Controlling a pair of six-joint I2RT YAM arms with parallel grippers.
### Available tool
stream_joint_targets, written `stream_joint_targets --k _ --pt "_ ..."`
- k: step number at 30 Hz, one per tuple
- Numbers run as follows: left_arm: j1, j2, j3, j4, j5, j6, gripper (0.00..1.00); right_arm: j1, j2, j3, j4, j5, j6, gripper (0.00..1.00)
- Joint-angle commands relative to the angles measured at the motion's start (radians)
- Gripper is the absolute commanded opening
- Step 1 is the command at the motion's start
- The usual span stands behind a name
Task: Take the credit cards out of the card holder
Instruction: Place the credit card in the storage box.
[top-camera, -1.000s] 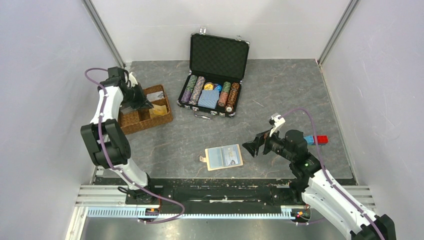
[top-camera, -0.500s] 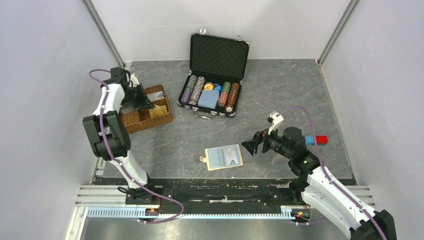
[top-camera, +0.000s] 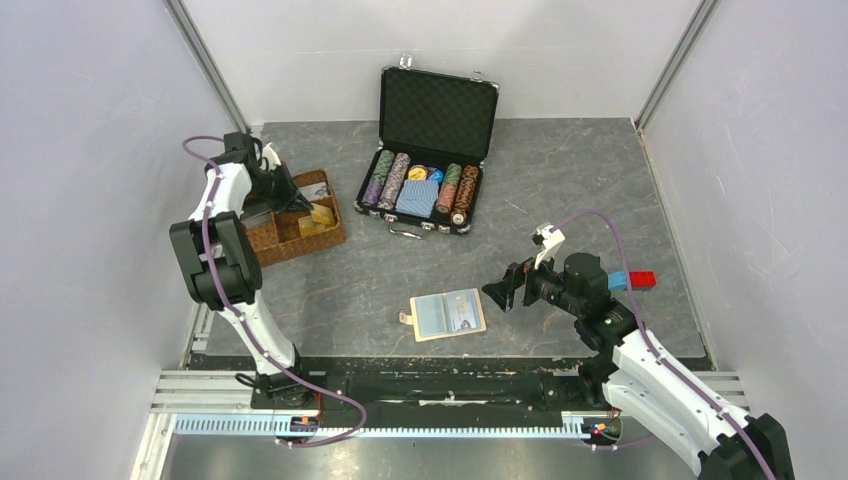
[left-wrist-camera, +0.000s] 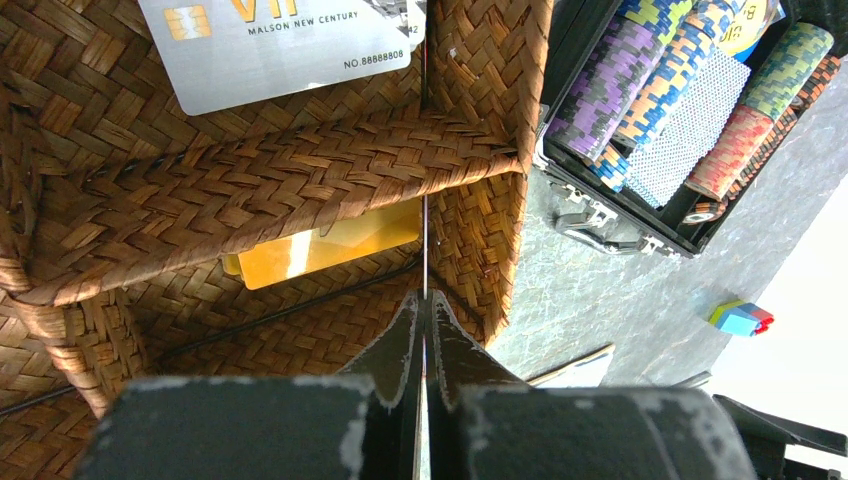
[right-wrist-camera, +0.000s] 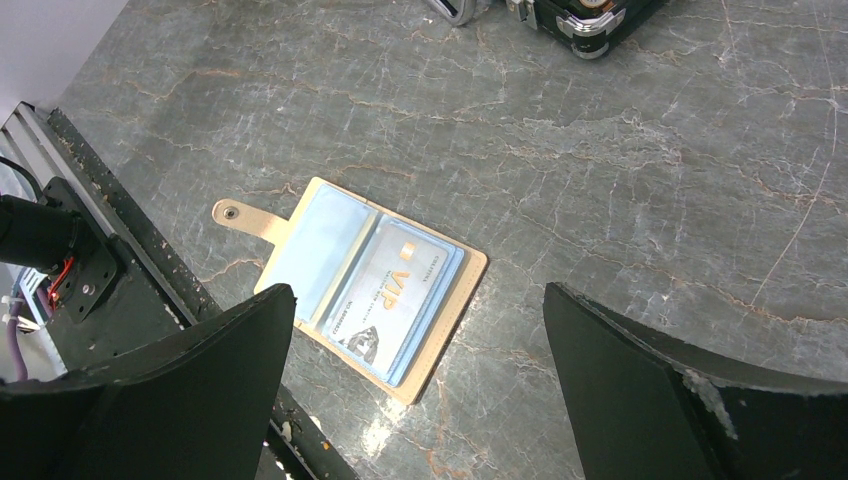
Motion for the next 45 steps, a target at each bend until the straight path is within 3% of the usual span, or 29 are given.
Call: stream_joint_targets --k 1,6,27,45 --pt "0.006 0.022 0.041 0.027 0.033 0.072 0.02 0.0 -0.008 0.043 0.043 -0.006 0.006 0.98" --pt "0.006 0.05 0.045 0.027 0.019 0.075 0.02 0.0 -0.01 0.052 0.038 -0.002 0.01 0.98" --pt "0.006 0.083 0.05 0.039 -0.065 0.062 0.33 0.001 -0.015 0.056 0.033 0.004 0.023 0.98" --pt "0.006 0.073 0.061 0.031 -0.203 0.044 0.31 0.001 -0.003 0.079 0.027 0.008 0.028 0.98"
